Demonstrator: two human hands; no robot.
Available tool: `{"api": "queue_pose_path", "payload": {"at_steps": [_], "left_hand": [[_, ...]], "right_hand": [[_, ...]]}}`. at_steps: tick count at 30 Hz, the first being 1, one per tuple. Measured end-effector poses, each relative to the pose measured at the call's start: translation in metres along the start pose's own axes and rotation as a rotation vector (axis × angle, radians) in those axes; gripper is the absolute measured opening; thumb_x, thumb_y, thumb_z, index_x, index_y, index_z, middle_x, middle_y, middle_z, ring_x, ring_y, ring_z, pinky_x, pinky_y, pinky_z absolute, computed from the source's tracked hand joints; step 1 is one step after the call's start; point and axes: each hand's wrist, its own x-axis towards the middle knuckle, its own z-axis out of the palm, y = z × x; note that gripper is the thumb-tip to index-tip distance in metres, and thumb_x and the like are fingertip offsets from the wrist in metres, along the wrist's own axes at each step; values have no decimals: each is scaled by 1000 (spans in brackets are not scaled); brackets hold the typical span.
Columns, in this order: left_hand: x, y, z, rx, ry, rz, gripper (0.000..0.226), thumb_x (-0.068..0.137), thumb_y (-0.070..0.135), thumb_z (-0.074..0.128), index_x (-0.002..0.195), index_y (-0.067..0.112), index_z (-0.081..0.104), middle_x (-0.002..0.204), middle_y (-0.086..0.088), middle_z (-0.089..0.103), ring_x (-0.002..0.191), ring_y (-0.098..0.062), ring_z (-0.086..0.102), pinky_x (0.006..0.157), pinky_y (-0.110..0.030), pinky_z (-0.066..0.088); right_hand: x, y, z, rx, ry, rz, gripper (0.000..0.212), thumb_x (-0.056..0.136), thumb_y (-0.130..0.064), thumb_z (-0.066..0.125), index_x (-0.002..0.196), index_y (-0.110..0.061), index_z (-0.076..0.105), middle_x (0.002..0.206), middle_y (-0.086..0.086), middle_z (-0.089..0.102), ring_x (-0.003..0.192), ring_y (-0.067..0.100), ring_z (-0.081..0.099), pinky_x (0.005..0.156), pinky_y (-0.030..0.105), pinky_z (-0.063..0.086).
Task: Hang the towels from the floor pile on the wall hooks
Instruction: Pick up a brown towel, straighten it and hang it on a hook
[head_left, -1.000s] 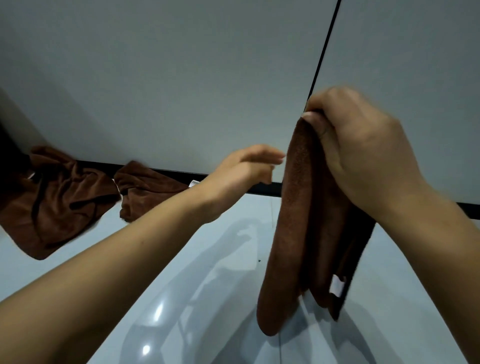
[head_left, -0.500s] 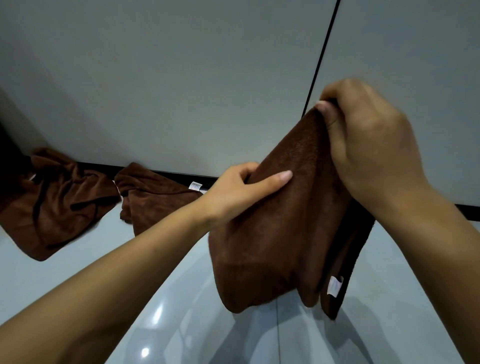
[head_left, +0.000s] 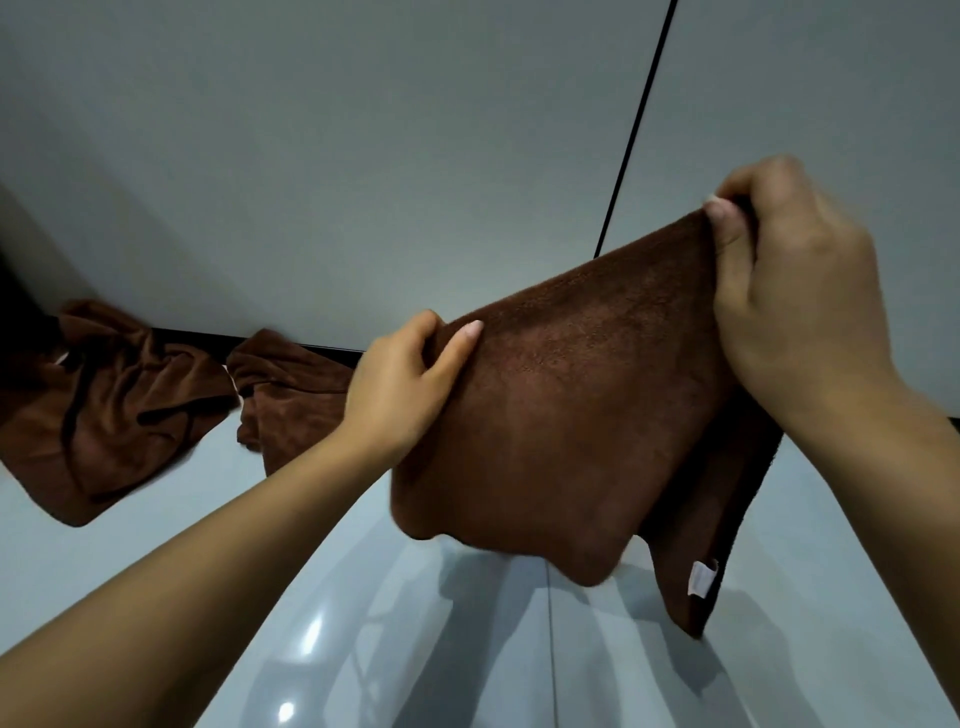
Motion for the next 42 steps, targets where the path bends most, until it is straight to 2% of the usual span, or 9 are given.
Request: {"api": "queue_pose_path", "payload": {"at_steps": [6, 8, 14, 18, 26, 30, 36, 39, 42], "left_hand": [[12, -6, -28, 594, 155, 595, 40, 91, 43, 47, 63, 14, 40, 52, 0, 38, 40, -27, 42, 45, -22, 21], [18, -7, -33, 689, 190, 674, 42, 92, 40, 47, 62, 11, 46, 51, -5, 44, 35, -28, 41, 43, -20, 18], [28, 0, -38, 715, 212, 737, 44, 94, 37, 47, 65, 8, 59, 54, -7, 50, 37, -29, 44, 41, -21, 22], [28, 10, -38, 737, 206, 776, 42, 94, 35, 48, 63, 9, 58, 52, -5, 46, 35, -27, 40, 44, -20, 18], [25, 30, -30, 783, 205, 846, 31, 91, 29, 56, 68, 10, 62, 55, -6, 49, 37, -27, 45, 44, -20, 18], [24, 38, -31, 764, 191, 892, 29, 90, 27, 55, 71, 8, 63, 56, -7, 49, 38, -26, 45, 44, -21, 19], [24, 41, -33, 720, 227, 899, 38, 95, 30, 48, 68, 7, 63, 54, -7, 48, 38, -26, 44, 44, -21, 18], [25, 43, -34, 716, 246, 918, 37, 94, 31, 51, 67, 8, 63, 54, -7, 48, 38, -26, 44, 43, -21, 19], [25, 45, -35, 703, 262, 915, 38, 94, 32, 52, 67, 8, 62, 55, -6, 49, 39, -25, 45, 42, -21, 19]], "right_hand": [[-25, 23, 11, -194, -222, -4, 29, 100, -28, 38, 94, -3, 51, 83, 15, 56, 62, 34, 51, 56, 31, 32], [-31, 24, 12, -242, -337, 2, 32, 99, -33, 37, 96, -4, 51, 83, 14, 56, 62, 37, 54, 56, 34, 36], [-37, 23, 18, -293, -526, 77, 30, 98, -38, 31, 99, -11, 46, 79, 1, 49, 66, 28, 45, 59, 33, 34], [-35, 15, 22, -201, -549, 159, 26, 97, -34, 40, 111, -14, 50, 102, 6, 58, 88, 29, 53, 69, 34, 37], [-27, -30, 36, 44, -518, 98, 57, 90, -51, 46, 138, -21, 38, 135, -1, 47, 122, 18, 47, 96, 31, 38], [-26, -47, 47, 286, -545, 227, 42, 92, -44, 50, 127, -22, 47, 124, -3, 55, 114, 12, 51, 87, 22, 40], [-23, -54, 51, 522, -530, 339, 18, 85, -37, 63, 89, -23, 52, 86, -7, 59, 79, 6, 56, 62, 11, 42], [-24, -53, 53, 707, -461, 458, 27, 79, -30, 70, 76, -22, 45, 78, 1, 60, 75, 21, 60, 66, 34, 51], [-25, -50, 52, 763, -421, 483, 25, 79, -26, 71, 78, -21, 47, 78, 5, 63, 75, 24, 63, 66, 40, 52]]}}
